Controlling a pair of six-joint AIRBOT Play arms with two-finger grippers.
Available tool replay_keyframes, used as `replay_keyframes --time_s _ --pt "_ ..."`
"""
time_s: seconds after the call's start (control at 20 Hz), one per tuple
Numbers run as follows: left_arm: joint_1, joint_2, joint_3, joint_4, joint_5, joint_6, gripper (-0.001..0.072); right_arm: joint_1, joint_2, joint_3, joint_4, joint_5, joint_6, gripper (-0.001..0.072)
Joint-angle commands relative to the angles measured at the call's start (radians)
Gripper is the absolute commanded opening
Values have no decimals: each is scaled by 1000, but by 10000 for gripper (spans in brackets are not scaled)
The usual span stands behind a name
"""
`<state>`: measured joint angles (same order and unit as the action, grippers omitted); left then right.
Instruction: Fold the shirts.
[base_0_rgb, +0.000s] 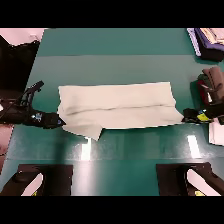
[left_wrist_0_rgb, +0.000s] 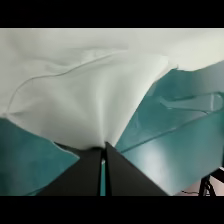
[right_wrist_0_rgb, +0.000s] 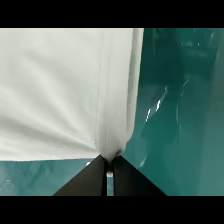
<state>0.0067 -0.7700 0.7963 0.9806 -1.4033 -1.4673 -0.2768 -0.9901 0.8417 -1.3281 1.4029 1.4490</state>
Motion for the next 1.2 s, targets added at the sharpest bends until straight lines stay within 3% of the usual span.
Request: replay_keyframes --time_s 0.0,0.25,0.45,0.65,1.15 --pt "0 64 6 -45 -34 -10 25 -43 115 0 2 7 -3 17" --pt "0 63 6 -32 234 9 25 37 148 0 45 -167 1 17" --pt "0 62 6 149 402 -8 25 92 63 19 126 -300 10 16" --pt "0 21 6 205 513 -36 25 158 -108 152 130 -340 10 16" --pt "0 -301 16 187 836 -67 29 208 -479 399 132 -382 10 20"
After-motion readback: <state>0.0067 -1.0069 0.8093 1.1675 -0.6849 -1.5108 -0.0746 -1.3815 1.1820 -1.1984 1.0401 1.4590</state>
